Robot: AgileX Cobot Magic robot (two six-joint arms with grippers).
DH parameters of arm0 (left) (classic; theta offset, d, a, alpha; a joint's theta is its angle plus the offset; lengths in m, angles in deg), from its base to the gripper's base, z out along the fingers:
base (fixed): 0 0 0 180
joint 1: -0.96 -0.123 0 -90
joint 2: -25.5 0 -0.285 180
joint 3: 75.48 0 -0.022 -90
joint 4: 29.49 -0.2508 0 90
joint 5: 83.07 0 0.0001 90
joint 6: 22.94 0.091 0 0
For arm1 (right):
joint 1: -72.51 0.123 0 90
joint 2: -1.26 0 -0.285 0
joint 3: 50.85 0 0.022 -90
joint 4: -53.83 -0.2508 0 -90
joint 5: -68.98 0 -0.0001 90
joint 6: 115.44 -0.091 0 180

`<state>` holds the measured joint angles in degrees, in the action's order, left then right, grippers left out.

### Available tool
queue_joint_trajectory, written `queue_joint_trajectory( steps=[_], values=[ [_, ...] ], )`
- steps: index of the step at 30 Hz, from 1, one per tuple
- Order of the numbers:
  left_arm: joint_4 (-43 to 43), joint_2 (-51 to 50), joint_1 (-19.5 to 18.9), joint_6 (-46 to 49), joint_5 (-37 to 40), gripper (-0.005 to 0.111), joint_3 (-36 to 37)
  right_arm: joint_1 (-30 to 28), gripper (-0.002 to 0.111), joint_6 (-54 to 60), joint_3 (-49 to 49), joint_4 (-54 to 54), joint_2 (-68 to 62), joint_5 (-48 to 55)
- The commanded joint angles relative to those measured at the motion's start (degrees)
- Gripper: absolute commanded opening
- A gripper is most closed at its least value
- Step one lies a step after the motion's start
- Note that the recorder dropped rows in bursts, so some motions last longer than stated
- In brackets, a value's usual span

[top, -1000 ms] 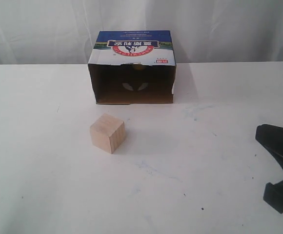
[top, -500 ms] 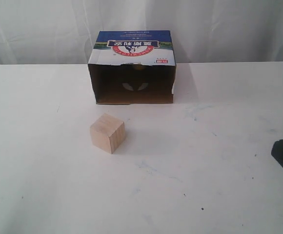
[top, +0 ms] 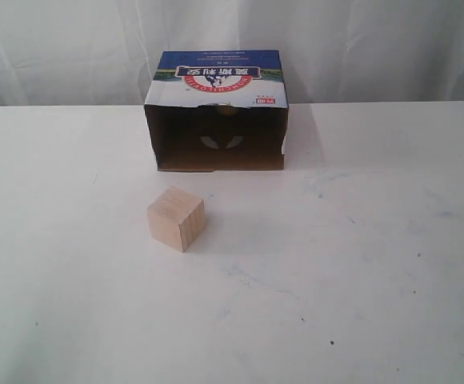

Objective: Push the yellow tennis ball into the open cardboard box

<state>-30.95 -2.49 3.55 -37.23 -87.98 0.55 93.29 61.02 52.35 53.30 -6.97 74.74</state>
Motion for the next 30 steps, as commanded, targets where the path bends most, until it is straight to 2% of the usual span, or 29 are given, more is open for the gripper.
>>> queue_joint_trajectory(
  steps=[1,7,30],
  values=[
    [-0.3,-0.1,0.4,-0.3,0.2,0.0,0.5,-4.4,0.0,-0.2,-0.4,0.1,0.5,7.6],
    [-0.3,-0.1,0.4,-0.3,0.2,0.0,0.5,-10.0,0.0,-0.2,-0.4,0.0,0.5,9.4],
    [-0.3,-0.1,0.4,-0.3,0.2,0.0,0.5,-10.0,0.0,2.1,-0.4,0.1,0.5,9.4]
  ],
)
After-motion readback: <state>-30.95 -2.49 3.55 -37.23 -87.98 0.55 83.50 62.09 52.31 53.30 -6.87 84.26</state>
